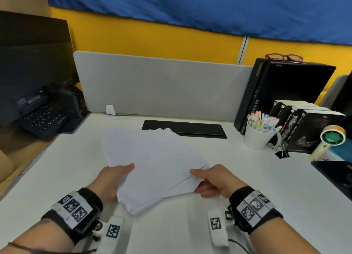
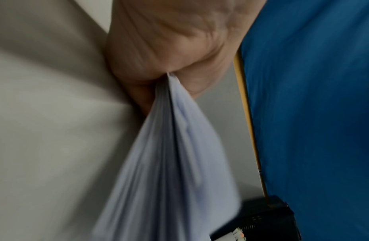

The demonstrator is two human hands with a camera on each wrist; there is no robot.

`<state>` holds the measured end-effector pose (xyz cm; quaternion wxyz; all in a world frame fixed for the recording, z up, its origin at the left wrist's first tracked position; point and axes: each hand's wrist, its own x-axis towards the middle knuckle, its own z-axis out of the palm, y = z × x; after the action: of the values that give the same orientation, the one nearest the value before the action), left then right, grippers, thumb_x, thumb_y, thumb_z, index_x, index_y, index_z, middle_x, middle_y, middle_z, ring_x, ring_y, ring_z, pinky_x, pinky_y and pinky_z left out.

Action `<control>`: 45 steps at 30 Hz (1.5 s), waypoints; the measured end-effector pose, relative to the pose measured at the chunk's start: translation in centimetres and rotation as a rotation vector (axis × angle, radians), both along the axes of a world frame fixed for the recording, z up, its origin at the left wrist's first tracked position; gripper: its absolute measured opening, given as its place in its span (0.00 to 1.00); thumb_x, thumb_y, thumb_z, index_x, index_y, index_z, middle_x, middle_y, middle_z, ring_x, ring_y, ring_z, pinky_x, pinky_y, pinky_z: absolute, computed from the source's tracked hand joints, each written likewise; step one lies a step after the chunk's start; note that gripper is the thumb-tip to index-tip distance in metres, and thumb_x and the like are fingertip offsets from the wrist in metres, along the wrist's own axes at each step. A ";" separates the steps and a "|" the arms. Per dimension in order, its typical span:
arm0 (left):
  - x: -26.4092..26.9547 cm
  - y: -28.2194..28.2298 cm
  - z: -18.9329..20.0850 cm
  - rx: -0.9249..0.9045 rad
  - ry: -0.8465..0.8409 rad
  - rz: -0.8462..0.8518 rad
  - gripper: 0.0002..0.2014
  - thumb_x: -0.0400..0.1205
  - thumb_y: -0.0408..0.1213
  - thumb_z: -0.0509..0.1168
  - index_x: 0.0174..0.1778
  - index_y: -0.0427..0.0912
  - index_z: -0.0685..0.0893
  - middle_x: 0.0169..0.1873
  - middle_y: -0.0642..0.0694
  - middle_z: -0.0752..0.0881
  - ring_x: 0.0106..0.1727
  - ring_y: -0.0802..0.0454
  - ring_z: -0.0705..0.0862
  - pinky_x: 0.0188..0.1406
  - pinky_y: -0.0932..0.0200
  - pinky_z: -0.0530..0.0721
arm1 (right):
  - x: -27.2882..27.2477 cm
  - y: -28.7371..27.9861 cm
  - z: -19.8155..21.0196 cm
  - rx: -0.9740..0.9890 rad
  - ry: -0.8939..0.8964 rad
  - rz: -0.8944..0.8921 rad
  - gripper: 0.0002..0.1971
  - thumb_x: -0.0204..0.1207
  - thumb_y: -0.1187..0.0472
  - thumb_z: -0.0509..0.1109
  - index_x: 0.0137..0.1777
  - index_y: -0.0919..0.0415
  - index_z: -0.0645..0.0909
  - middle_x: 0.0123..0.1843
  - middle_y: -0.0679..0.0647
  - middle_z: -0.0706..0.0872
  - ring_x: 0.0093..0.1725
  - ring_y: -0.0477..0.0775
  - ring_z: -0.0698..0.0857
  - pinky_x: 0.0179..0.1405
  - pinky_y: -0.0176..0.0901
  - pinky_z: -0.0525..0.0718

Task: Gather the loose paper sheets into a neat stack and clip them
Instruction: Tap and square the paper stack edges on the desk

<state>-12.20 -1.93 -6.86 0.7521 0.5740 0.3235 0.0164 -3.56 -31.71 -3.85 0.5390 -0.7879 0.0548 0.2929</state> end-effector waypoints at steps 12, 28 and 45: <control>-0.3 0.1 -0.1 -0.069 -0.015 -0.001 0.17 0.80 0.25 0.75 0.65 0.28 0.87 0.60 0.29 0.91 0.63 0.31 0.89 0.68 0.35 0.85 | 4.5 -6.4 4.0 -0.271 -0.515 -0.473 0.07 0.81 0.73 0.62 0.47 0.69 0.82 0.40 0.67 0.86 0.34 0.65 0.91 0.31 0.49 0.92; -0.4 0.5 0.4 0.095 0.031 -0.273 0.45 0.65 0.67 0.80 0.69 0.36 0.86 0.57 0.35 0.94 0.59 0.34 0.92 0.67 0.37 0.87 | 4.0 -4.9 4.2 0.272 -0.353 -0.328 0.10 0.82 0.72 0.70 0.61 0.67 0.81 0.38 0.62 0.85 0.18 0.49 0.84 0.17 0.34 0.81; -1.1 -0.1 0.4 0.131 -0.149 -0.280 0.30 0.72 0.31 0.83 0.71 0.40 0.85 0.60 0.40 0.93 0.62 0.36 0.91 0.71 0.33 0.84 | 6.3 -3.0 1.2 -0.253 -0.480 -0.083 0.32 0.72 0.43 0.79 0.73 0.54 0.75 0.60 0.56 0.85 0.63 0.61 0.85 0.63 0.49 0.81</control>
<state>-13.28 -2.06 -6.50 0.7300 0.6584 0.1819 -0.0247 2.71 -34.74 -2.65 0.4454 -0.8928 -0.0061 0.0660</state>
